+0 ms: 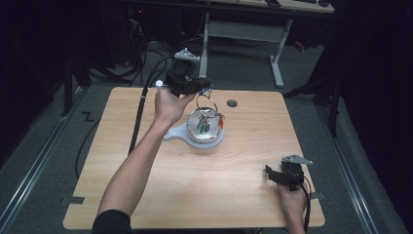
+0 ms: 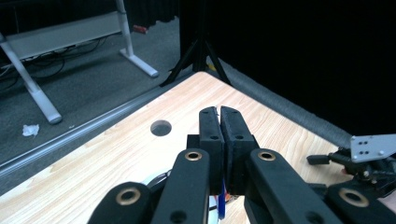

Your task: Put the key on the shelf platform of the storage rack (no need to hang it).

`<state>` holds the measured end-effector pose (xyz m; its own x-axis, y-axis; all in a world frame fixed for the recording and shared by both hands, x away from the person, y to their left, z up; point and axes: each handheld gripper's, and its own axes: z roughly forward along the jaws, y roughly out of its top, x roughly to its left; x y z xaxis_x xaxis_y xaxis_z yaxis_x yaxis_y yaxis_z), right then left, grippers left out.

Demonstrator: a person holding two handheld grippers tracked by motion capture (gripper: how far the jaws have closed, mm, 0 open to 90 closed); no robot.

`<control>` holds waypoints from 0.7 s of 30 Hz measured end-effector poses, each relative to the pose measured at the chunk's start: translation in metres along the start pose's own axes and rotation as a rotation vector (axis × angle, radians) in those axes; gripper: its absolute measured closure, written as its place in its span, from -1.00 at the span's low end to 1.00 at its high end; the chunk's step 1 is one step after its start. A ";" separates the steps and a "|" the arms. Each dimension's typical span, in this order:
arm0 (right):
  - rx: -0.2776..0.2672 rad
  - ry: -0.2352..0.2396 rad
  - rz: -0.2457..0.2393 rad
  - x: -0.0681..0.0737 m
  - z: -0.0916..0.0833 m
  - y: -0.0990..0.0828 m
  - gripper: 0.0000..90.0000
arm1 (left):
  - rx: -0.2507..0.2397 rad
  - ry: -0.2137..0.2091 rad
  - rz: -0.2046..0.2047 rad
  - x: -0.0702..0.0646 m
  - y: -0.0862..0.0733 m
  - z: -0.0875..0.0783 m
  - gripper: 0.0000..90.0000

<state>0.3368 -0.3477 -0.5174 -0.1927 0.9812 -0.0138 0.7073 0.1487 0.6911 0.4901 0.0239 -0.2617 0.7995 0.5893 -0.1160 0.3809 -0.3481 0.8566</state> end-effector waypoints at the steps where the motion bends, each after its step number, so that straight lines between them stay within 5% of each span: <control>1: 0.000 0.000 0.000 0.000 0.000 0.000 -0.36 | 0.003 0.001 0.000 0.000 -0.001 0.001 0.97; 21: 0.001 0.001 0.001 0.000 0.000 0.000 -0.36 | 0.026 0.045 -0.029 0.011 -0.017 0.011 0.97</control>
<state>0.3366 -0.3475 -0.5173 -0.1928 0.9812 -0.0124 0.7083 0.1479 0.6902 0.4971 0.0285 -0.2832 0.7665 0.6315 -0.1169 0.4159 -0.3492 0.8397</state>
